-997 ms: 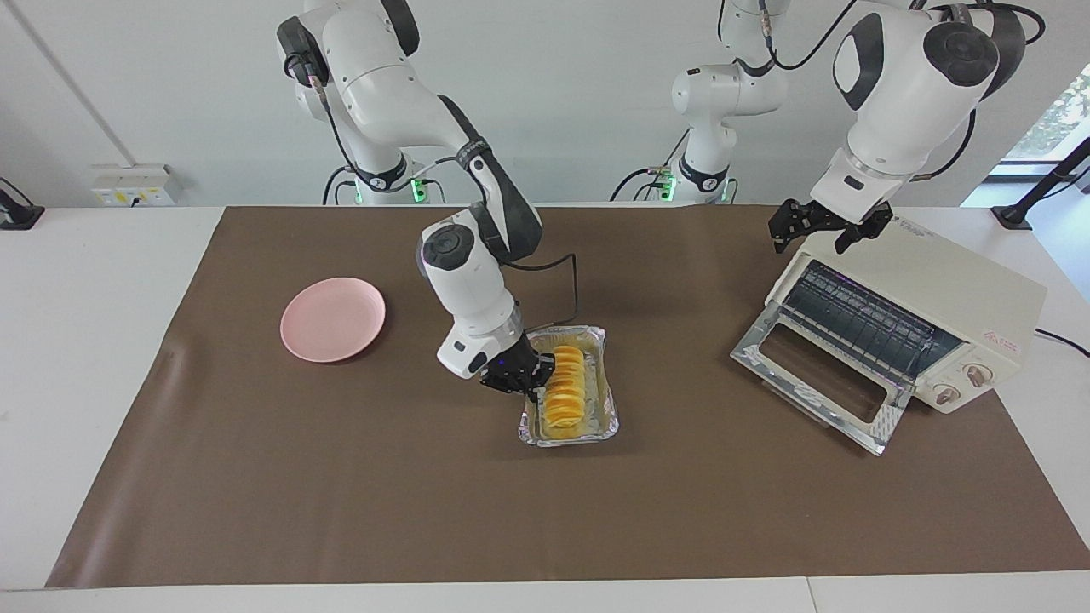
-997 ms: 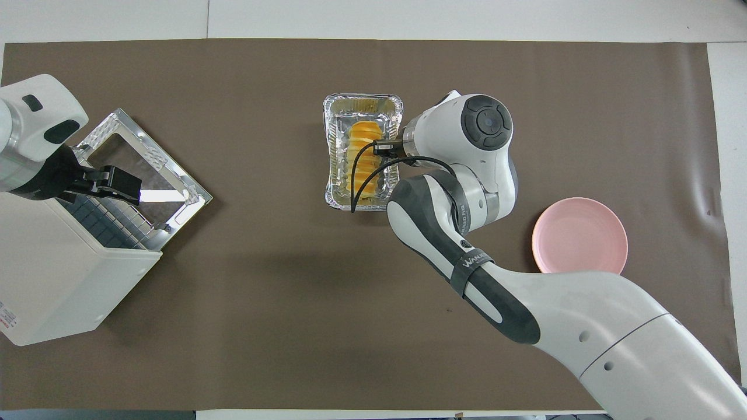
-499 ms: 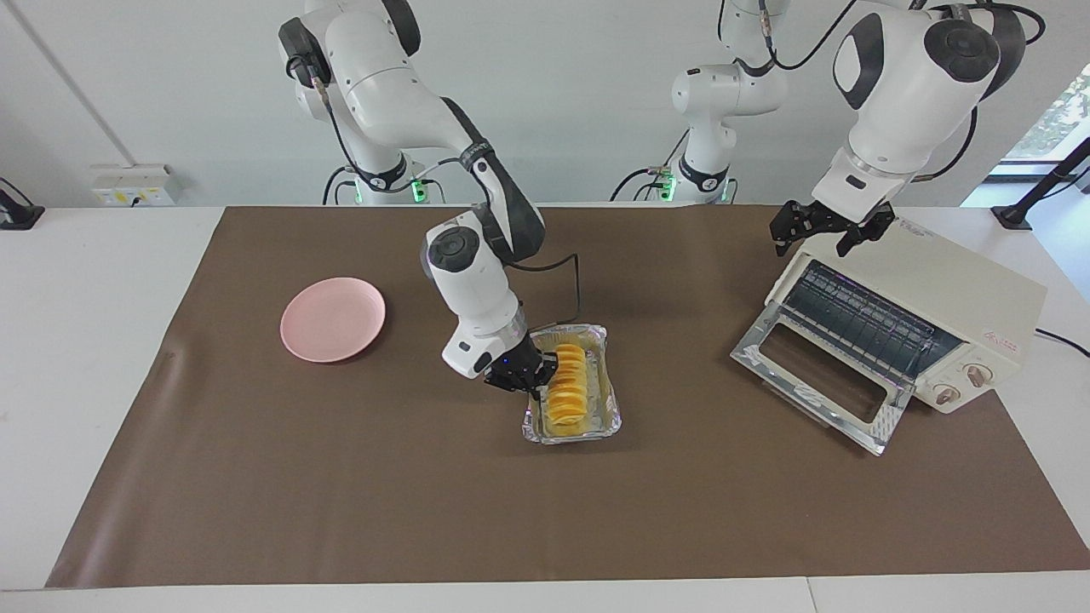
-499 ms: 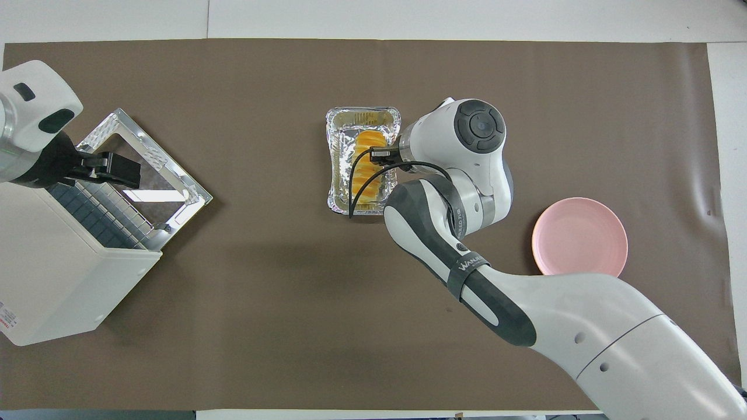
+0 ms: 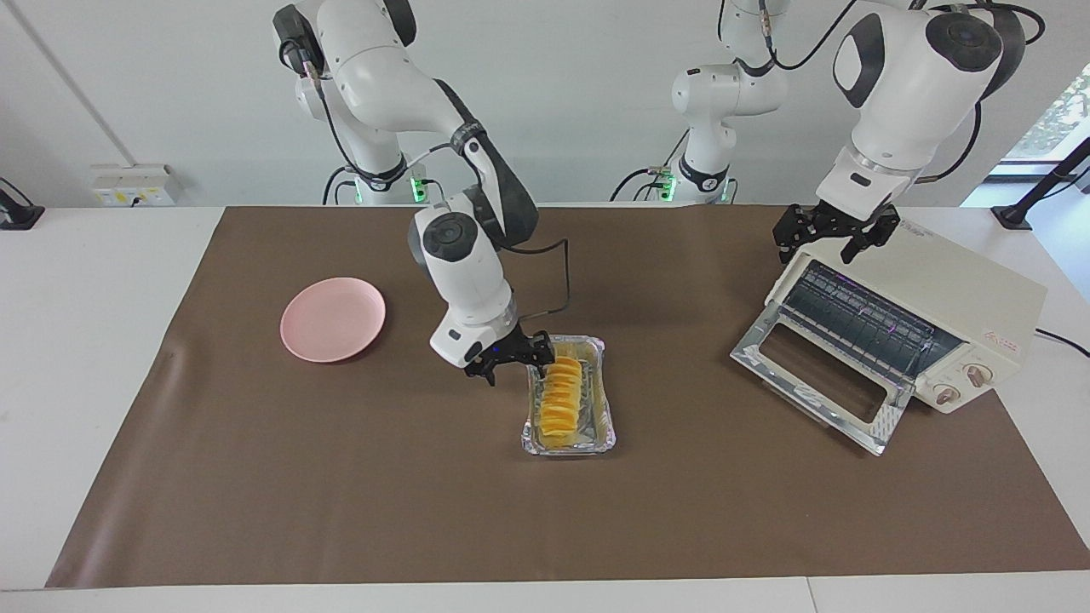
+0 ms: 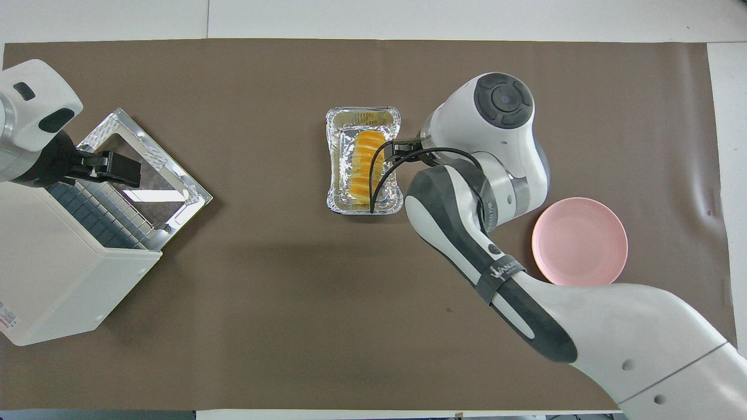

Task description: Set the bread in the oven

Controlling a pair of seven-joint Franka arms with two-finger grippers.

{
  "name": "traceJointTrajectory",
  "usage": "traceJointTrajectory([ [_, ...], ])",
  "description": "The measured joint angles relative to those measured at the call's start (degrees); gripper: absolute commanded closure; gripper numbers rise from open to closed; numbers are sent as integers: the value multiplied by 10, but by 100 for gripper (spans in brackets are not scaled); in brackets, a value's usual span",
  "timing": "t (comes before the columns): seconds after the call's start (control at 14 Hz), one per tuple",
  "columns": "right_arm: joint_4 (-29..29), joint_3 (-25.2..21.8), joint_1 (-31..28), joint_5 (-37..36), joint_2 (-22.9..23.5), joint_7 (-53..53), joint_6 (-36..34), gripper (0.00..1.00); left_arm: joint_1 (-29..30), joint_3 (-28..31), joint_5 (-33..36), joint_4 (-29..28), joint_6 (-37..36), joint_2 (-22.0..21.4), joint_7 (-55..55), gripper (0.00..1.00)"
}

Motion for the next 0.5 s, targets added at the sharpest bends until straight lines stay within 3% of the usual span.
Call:
traceJointTrajectory([
  [0.5, 1, -4, -153, -7, -160, -107, -222, 0, -2, -4, -3, -1, 1, 2, -6, 0],
])
